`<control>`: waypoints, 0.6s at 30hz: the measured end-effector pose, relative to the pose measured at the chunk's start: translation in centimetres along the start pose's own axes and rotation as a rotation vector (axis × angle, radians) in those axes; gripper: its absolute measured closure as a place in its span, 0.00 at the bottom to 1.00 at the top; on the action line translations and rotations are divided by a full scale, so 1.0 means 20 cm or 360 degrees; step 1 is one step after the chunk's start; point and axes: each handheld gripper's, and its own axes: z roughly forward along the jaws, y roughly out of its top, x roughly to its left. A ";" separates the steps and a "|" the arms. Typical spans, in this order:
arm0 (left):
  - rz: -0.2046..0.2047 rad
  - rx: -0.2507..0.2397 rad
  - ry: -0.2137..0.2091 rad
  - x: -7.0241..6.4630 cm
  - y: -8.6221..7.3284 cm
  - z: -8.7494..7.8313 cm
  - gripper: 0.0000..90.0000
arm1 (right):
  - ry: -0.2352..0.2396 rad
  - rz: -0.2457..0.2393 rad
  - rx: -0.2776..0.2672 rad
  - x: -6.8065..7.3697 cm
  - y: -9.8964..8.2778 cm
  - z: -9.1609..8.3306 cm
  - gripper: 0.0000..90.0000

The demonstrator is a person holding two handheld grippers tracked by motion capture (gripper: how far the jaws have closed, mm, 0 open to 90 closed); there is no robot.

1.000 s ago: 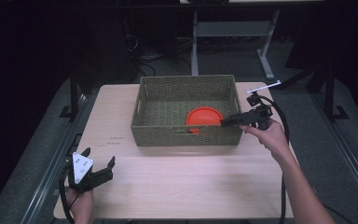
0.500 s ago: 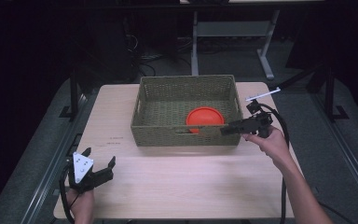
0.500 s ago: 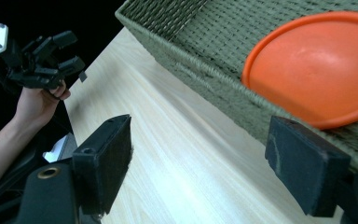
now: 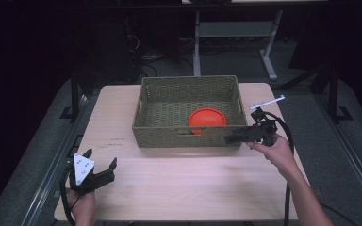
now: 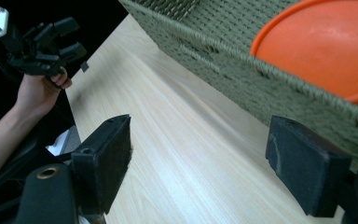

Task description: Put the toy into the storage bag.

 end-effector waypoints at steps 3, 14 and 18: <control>-0.0002 0.0001 -0.0002 0.00 0.00 0.00 0.14 | 0.0002 -0.0001 0.0009 0.00 -0.02 0.00 0.24; -0.0005 0.0000 -0.0001 0.00 0.00 0.00 0.14 | -0.0009 0.0029 0.0039 -0.03 -0.11 0.01 0.24; 0.0000 0.0000 0.0001 0.00 0.00 0.00 0.14 | 0.0001 0.0046 0.0036 -0.03 -0.15 0.01 0.24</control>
